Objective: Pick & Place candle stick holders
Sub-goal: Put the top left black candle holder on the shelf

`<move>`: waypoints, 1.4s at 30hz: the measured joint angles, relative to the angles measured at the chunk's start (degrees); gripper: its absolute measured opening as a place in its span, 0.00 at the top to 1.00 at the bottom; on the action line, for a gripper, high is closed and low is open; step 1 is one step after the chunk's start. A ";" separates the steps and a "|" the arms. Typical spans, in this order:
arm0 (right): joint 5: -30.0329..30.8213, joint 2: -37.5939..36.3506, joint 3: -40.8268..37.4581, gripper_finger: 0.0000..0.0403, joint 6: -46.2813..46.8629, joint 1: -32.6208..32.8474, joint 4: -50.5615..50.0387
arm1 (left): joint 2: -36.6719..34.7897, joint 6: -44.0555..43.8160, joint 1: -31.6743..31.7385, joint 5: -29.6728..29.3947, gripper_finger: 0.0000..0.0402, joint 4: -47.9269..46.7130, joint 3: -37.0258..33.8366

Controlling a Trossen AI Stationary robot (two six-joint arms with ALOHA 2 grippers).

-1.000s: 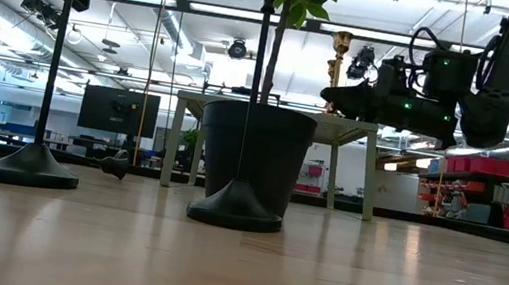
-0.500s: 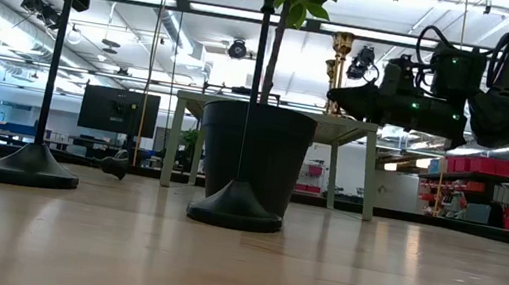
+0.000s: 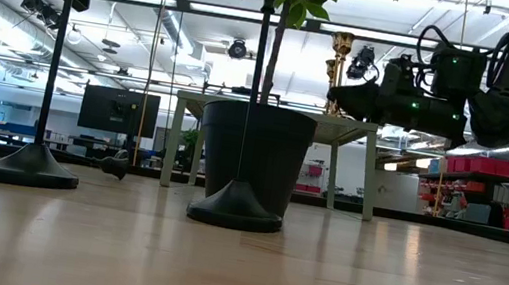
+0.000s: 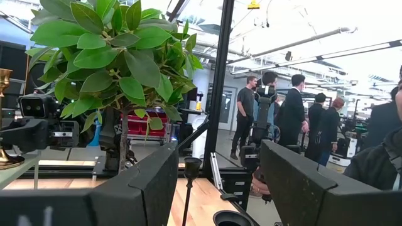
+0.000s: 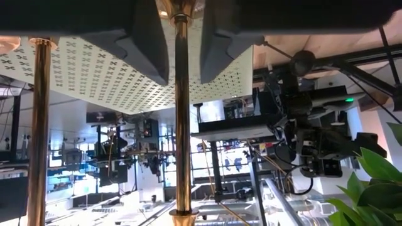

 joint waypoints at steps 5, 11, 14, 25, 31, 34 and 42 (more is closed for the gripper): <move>-0.81 -0.02 0.00 0.68 1.07 0.00 0.10 | 0.00 0.00 -0.01 0.00 0.44 -0.02 -0.01; -1.49 -1.55 -0.60 0.66 0.70 -0.04 -0.25 | 0.00 -0.02 -0.01 0.00 0.44 -0.02 0.00; -1.46 -4.50 -2.22 0.67 -0.04 -0.31 -0.36 | -0.01 0.01 0.01 0.00 0.44 -0.01 -0.01; 2.28 -18.64 -10.25 0.68 -1.71 -1.51 -6.27 | -0.01 -0.02 0.01 0.01 0.44 0.00 -0.01; 0.09 -24.88 -13.21 0.67 0.51 -0.70 -10.13 | -0.01 0.01 0.00 0.01 0.44 0.00 -0.01; -2.84 -27.02 -14.41 0.67 3.25 0.44 -10.66 | 0.01 0.00 0.01 -0.01 0.44 0.00 -0.01; -11.90 -29.99 -15.50 0.68 10.19 5.24 -10.61 | 0.00 -0.01 0.01 0.01 0.44 0.00 0.01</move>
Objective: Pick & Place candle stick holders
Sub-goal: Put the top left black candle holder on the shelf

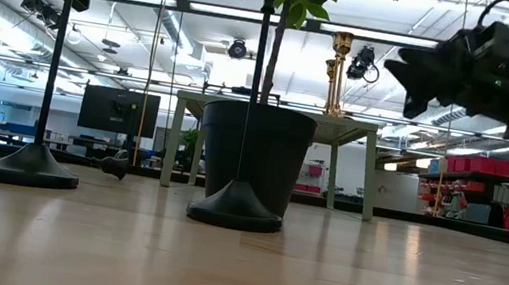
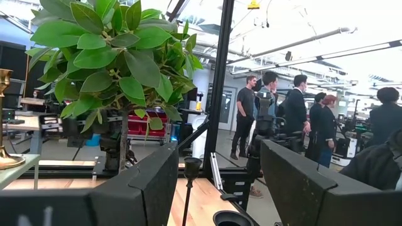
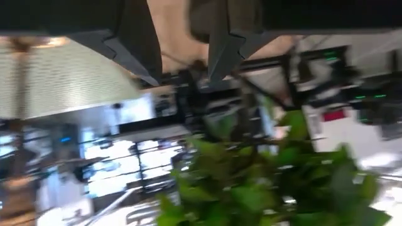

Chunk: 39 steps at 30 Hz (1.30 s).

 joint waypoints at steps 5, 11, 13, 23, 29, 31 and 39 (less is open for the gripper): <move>-4.10 -0.02 0.00 0.69 3.11 3.45 0.04 | 0.01 0.01 -0.02 0.00 0.44 0.00 -0.02; -4.50 -0.02 0.00 0.69 3.34 7.58 -0.30 | 0.01 -0.01 -0.02 0.00 0.44 0.00 -0.02; -4.47 -0.02 0.00 0.69 3.34 8.43 -0.70 | 0.00 0.00 -0.02 0.00 0.44 0.00 -0.01; -4.23 -0.02 0.00 0.69 6.78 11.76 -5.84 | 0.01 1.47 0.00 -3.31 0.44 0.80 -0.02; -11.05 -0.01 0.00 0.69 13.34 13.80 -6.45 | 0.01 1.41 -0.02 -7.96 0.44 1.58 -0.01; -10.74 -0.02 0.00 0.69 13.35 14.89 -6.43 | 0.01 -0.19 -0.02 -11.28 0.44 0.53 0.01; -10.43 0.00 0.00 0.69 15.93 16.68 -6.50 | 3.05 -5.22 -0.04 -29.87 0.46 -29.50 9.43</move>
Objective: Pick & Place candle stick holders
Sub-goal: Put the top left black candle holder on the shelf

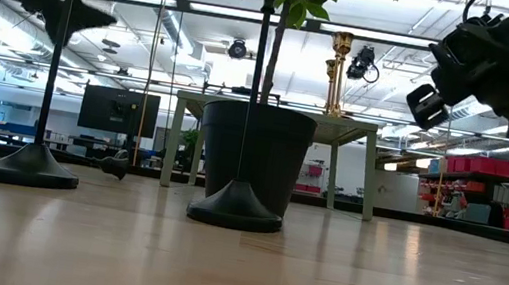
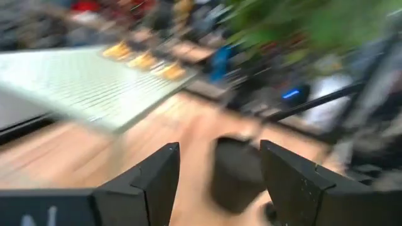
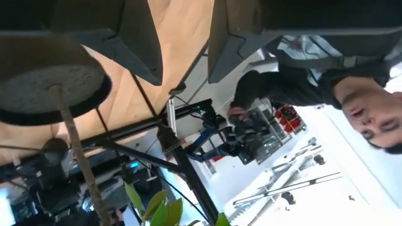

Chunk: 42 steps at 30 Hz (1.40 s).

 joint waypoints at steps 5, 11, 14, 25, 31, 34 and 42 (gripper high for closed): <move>0.29 0.00 0.00 0.69 0.85 1.21 -1.21 | 7.22 -7.14 0.04 -7.86 0.50 -14.09 6.82; 0.48 0.02 0.00 0.69 0.68 2.22 -1.50 | 20.20 -15.07 0.10 -9.98 0.55 -27.91 13.52; 0.67 0.02 0.00 0.69 0.25 2.65 -1.53 | 27.21 -19.11 0.09 -8.98 0.55 -33.95 16.25; 1.50 0.02 0.00 0.69 -0.82 2.72 -1.55 | 43.95 -31.38 4.38 1.21 0.55 -42.93 19.53; 1.50 0.02 0.00 0.69 -0.88 2.72 -1.55 | 49.01 -32.31 8.09 5.76 0.55 -42.95 19.53; 1.51 0.02 0.00 0.69 -0.89 2.72 -1.55 | 51.65 -31.85 9.64 6.65 0.55 -42.91 19.53; 1.53 0.02 0.00 0.69 -0.98 2.72 -1.55 | 58.20 -28.35 11.37 8.56 0.55 -39.70 19.53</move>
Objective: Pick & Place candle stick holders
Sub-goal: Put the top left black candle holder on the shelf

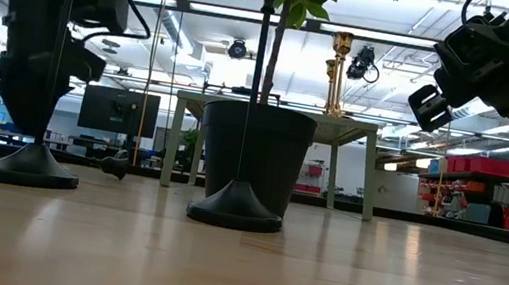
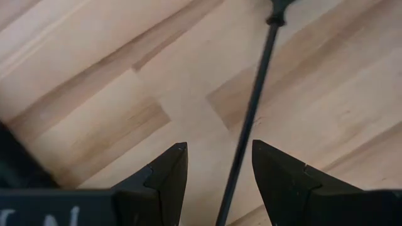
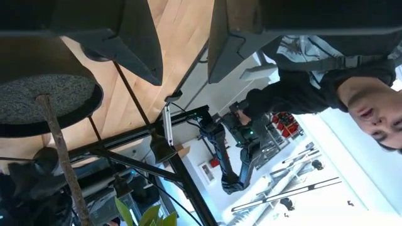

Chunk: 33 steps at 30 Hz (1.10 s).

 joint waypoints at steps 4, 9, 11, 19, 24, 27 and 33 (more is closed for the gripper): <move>0.00 0.00 0.00 0.69 0.00 0.00 0.00 | 3.01 0.61 -0.02 0.81 0.55 1.36 0.00; 0.02 0.00 0.00 0.69 0.04 0.00 0.02 | 6.44 0.60 -0.02 0.79 0.55 2.47 0.00; 0.02 0.00 0.00 0.69 0.04 0.00 0.02 | 7.85 0.63 -0.02 0.94 0.55 3.81 0.00; 0.02 0.00 0.00 0.69 0.09 0.00 0.07 | 12.15 0.68 -0.02 0.96 0.55 5.07 0.00; 0.02 0.00 0.00 0.69 0.09 0.00 0.07 | 13.12 0.76 -0.02 1.00 0.58 5.16 0.00; 0.02 0.00 0.00 0.69 0.09 0.00 0.04 | 13.08 0.76 -0.02 1.18 0.63 5.68 0.00; 1.42 0.00 0.00 0.69 -0.13 0.00 -0.05 | 13.07 0.76 -0.02 1.18 0.76 5.65 0.00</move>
